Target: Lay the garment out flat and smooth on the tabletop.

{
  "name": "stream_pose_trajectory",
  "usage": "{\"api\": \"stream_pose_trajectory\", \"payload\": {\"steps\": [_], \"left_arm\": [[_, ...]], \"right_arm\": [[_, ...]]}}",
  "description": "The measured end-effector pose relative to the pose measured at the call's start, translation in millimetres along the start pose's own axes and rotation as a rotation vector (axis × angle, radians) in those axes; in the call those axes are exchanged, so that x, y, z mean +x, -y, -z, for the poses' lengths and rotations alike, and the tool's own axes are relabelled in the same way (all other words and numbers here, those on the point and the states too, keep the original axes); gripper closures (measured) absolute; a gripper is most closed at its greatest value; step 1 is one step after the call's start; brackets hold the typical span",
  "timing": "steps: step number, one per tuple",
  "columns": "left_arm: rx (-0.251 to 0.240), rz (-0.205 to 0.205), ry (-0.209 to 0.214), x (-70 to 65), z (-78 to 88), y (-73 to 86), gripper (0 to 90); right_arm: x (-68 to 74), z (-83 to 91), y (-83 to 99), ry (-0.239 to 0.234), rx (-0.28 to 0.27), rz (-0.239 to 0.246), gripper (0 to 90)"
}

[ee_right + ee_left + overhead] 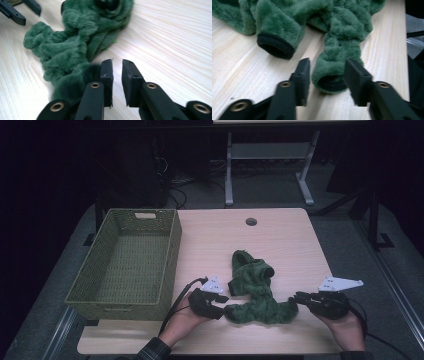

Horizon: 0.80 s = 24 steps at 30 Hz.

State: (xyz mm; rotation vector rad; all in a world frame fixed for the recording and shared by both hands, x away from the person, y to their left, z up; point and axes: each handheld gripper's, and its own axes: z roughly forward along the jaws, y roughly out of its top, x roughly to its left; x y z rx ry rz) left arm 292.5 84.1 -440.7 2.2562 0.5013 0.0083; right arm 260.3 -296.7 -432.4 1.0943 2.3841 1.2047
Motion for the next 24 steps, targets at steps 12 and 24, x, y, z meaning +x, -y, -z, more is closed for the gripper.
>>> {"api": "stream_pose_trajectory", "payload": {"steps": [12, 24], "left_arm": [[0.036, -0.010, 0.037, -11.5, -15.8, -11.7, 83.8], [0.135, -0.008, 0.020, -11.7, -40.7, -7.6, 89.8]], "right_arm": [[18.1, -2.8, 10.7, -0.072, 0.067, 0.024, 89.3], [18.4, -24.6, 23.7, -0.072, 0.194, 0.029, 90.0]]}}
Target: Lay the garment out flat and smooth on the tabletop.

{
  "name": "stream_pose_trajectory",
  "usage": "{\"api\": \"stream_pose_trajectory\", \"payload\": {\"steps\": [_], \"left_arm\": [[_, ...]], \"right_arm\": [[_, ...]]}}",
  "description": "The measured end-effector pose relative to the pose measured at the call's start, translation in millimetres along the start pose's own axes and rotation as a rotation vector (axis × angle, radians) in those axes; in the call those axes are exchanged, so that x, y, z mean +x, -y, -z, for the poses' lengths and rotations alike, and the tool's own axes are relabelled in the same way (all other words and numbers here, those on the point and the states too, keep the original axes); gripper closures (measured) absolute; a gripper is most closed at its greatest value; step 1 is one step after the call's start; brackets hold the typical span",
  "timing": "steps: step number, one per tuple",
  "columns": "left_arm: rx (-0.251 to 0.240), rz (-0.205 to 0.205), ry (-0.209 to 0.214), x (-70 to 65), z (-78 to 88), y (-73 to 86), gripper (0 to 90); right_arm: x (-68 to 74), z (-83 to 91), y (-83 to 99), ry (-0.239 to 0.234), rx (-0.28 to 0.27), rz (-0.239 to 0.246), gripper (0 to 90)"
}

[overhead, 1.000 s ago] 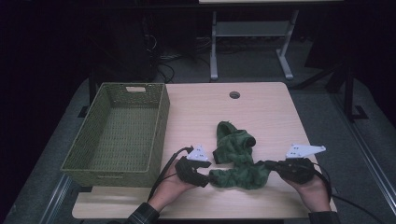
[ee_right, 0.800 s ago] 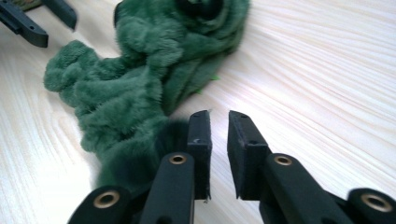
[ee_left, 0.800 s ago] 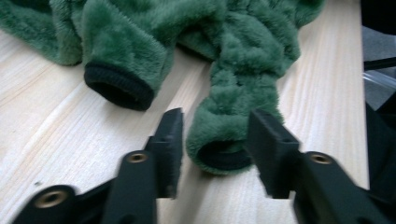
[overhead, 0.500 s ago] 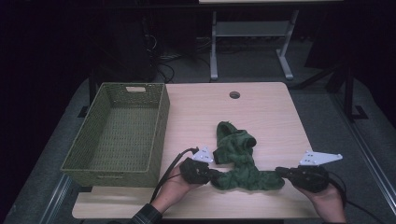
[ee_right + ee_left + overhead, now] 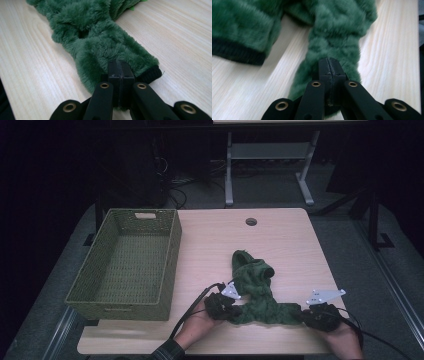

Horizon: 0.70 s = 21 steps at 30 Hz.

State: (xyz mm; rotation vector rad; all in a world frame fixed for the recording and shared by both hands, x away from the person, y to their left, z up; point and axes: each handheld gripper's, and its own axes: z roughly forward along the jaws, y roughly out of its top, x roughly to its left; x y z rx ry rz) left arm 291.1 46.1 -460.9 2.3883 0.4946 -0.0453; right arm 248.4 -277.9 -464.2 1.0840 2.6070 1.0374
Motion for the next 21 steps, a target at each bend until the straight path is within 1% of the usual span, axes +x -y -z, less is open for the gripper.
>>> {"api": "stream_pose_trajectory", "payload": {"steps": [1, 2, 3, 4, 5, 6, 7, 8, 9, 10, 12, 13, 16, 17, 18, 19, 20, 21], "left_arm": [[-0.001, 0.007, 0.001, 1.0, 1.1, 1.4, 89.8], [0.010, 0.002, -0.002, 2.1, 3.0, 2.4, 89.8], [0.014, 0.009, -0.009, 2.1, 4.8, 3.4, 89.8], [0.026, -0.006, -0.016, 3.5, 7.0, 4.4, 89.8], [0.028, 0.003, -0.021, 3.5, 8.8, 6.0, 89.8], [0.034, 0.002, -0.025, 4.3, 10.7, 7.1, 89.8], [0.038, -0.002, -0.031, 5.6, 13.1, 9.3, 89.8], [0.042, 0.012, -0.034, 6.6, 16.5, 12.2, 89.8], [0.059, 0.006, -0.039, 8.2, 19.6, 13.9, 89.9], [0.058, 0.014, -0.043, 9.3, 22.4, 16.7, 89.8], [0.064, 0.029, -0.051, 12.2, 28.5, 22.5, 89.8], [0.071, 0.030, -0.056, 13.9, 32.1, 25.6, 89.8], [0.069, 0.053, -0.077, 13.3, 36.7, 30.0, 89.8], [0.067, 0.054, -0.084, 12.7, 37.5, 31.0, 89.7], [0.066, 0.057, -0.086, 12.7, 38.7, 31.3, 88.8], [0.059, 0.053, -0.089, 13.1, 40.5, 30.7, 84.6], [0.047, 0.060, -0.097, 12.5, 41.4, 29.3, 76.4], [0.043, 0.054, -0.105, 13.0, 43.1, 27.2, 76.4]], "right_arm": [[-0.2, -1.5, -1.1, 0.000, 0.000, -0.001, 90.0], [-0.3, -3.2, -2.3, -0.003, -0.004, 0.000, 90.0], [-0.6, -4.6, -3.8, -0.007, 0.000, 0.003, 90.0], [0.1, -6.6, -5.8, -0.010, -0.001, 0.004, 90.0], [1.0, -8.2, -7.5, -0.011, -0.001, 0.009, 90.0], [2.6, -11.1, -10.3, -0.012, -0.002, 0.020, 90.0], [2.6, -11.1, -10.3, -0.012, -0.002, 0.020, 90.0], [3.8, -12.7, -12.0, -0.015, -0.001, 0.028, 90.0], [5.0, -14.8, -14.0, -0.019, -0.001, 0.034, 90.0], [5.7, -16.0, -15.4, -0.022, -0.001, 0.034, 90.0], [7.1, -19.4, -18.7, -0.030, -0.003, 0.049, 90.0], [8.4, -20.8, -20.6, -0.035, 0.003, 0.048, 89.9], [13.2, -26.2, -25.9, -0.044, 0.002, 0.065, 89.9], [14.4, -27.2, -27.3, -0.047, 0.006, 0.071, 89.9], [15.5, -28.3, -28.2, -0.052, 0.004, 0.072, 89.3], [15.6, -28.6, -29.2, -0.057, 0.005, 0.079, 87.4], [15.7, -27.9, -30.6, -0.064, 0.004, 0.075, 85.4], [15.9, -26.6, -32.3, -0.065, -0.003, 0.073, 83.4]]}}
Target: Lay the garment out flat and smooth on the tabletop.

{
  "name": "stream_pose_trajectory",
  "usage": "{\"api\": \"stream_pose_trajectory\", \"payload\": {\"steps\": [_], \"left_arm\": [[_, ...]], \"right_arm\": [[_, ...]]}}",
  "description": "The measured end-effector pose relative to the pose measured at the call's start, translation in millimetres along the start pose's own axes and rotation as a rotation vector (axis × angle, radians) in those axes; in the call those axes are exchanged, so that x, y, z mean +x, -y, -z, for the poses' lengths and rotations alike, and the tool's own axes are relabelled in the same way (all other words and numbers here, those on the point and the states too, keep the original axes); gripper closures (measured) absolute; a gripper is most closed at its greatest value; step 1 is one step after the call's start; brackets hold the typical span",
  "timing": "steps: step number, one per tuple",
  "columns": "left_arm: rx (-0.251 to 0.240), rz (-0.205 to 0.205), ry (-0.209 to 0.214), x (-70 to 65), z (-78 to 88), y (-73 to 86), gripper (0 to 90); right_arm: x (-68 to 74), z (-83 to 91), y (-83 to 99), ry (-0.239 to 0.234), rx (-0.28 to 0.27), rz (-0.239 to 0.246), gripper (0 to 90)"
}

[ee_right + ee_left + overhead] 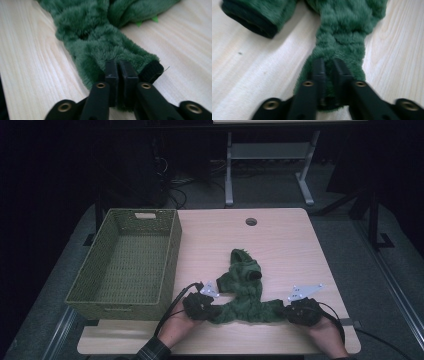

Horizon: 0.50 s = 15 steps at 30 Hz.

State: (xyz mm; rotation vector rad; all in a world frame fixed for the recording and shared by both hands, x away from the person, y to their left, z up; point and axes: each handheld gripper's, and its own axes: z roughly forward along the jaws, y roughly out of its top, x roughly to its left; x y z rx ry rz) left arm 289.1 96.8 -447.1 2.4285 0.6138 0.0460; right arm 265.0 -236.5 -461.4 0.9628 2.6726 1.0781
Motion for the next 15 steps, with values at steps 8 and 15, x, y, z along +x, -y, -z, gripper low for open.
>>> {"api": "stream_pose_trajectory", "payload": {"steps": [8, 15], "left_arm": [[-0.061, 0.015, -0.044, 11.4, 6.8, -18.1, 57.9], [-0.086, 0.036, -0.086, 26.5, 6.4, -31.9, 42.8]], "right_arm": [[-3.2, 14.6, -31.2, 0.019, -0.095, 0.003, 73.3], [-11.4, 14.8, -71.7, 0.042, -0.154, 0.030, 67.1]]}}
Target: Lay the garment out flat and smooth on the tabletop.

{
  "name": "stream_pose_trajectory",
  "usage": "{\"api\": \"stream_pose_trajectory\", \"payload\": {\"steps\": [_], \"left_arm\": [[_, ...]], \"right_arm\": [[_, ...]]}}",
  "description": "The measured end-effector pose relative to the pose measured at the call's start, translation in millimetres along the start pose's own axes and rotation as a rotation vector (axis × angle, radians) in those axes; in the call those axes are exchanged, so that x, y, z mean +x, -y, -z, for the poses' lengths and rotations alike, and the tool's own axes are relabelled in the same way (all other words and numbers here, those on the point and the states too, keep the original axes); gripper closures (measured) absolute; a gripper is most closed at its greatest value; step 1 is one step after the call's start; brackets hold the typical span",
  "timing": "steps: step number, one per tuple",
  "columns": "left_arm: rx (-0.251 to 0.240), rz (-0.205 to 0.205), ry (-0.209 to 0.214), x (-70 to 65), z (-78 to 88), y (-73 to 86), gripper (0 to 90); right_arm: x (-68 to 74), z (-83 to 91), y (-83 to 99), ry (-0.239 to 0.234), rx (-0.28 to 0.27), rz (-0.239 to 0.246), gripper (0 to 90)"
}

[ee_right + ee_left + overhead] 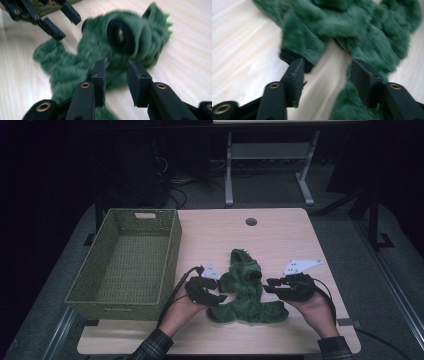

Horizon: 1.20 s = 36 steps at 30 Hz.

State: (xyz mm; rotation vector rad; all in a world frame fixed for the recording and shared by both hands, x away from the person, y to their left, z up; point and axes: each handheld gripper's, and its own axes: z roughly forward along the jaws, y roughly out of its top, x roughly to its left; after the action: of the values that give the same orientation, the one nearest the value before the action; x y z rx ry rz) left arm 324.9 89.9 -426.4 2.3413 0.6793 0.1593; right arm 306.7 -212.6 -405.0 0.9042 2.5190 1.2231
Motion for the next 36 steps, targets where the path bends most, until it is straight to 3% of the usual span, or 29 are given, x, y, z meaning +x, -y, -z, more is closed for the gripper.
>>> {"api": "stream_pose_trajectory", "payload": {"steps": [6, 11, 13, 14, 15, 16, 17, 18, 19, 20, 24, 28, 33, 34, 36], "left_arm": [[-0.011, 0.030, -0.034, 11.2, -5.8, -7.1, 37.7], [-0.002, 0.052, -0.055, 20.0, -15.2, -7.9, 37.2], [0.015, 0.060, -0.056, 23.4, -21.8, -6.3, 37.3], [0.026, 0.062, -0.053, 24.7, -24.5, -5.6, 42.1], [0.030, 0.066, -0.046, 25.8, -27.0, -5.0, 42.1], [0.025, 0.075, -0.038, 26.4, -28.7, -4.5, 47.7], [0.023, 0.083, -0.025, 27.7, -30.6, -4.4, 55.0], [0.023, 0.084, -0.016, 28.1, -31.4, -4.6, 69.4], [0.021, 0.083, -0.011, 28.4, -32.0, -5.4, 69.4], [0.012, 0.085, -0.009, 27.9, -32.5, -6.4, 78.0], [-0.023, 0.072, -0.016, 25.6, -23.5, -13.6, 80.0], [-0.078, 0.047, -0.047, 25.7, 0.8, -25.2, 79.9], [-0.100, 0.031, -0.032, 20.8, 4.8, -33.0, 79.6], [-0.091, 0.027, -0.015, 17.1, -1.1, -35.1, 79.6], [-0.082, 0.023, -0.006, 16.0, -5.2, -35.7, 79.5]], "right_arm": [[-5.3, -6.1, -17.0, 0.022, -0.020, -0.004, 66.3], [-9.9, -19.9, -24.4, 0.022, 0.004, -0.008, 65.7], [-10.6, -25.0, -25.3, 0.015, 0.009, 0.000, 72.8], [-11.0, -27.8, -25.0, 0.006, 0.016, -0.003, 79.1], [-11.0, -27.8, -25.0, 0.006, 0.016, -0.003, 79.1], [-12.0, -28.2, -24.3, 0.007, 0.012, 0.006, 79.9], [-11.8, -27.5, -24.1, 0.003, 0.015, -0.006, 80.2], [-13.5, -24.5, -23.0, -0.003, 0.013, -0.012, 80.5], [-13.5, -24.5, -23.0, -0.003, 0.013, -0.012, 80.5], [-15.1, -19.7, -21.8, -0.002, 0.003, -0.012, 80.8], [-17.1, -9.7, -19.6, 0.005, -0.016, -0.013, 81.2], [-23.7, 7.4, -11.4, 0.024, -0.025, -0.024, 81.5], [-35.1, 14.5, 5.2, 0.047, 0.003, -0.060, 82.1], [-40.9, 14.0, 17.7, 0.057, 0.033, -0.092, 82.4], [-43.4, 12.7, 22.3, 0.056, 0.042, -0.097, 82.4]]}}
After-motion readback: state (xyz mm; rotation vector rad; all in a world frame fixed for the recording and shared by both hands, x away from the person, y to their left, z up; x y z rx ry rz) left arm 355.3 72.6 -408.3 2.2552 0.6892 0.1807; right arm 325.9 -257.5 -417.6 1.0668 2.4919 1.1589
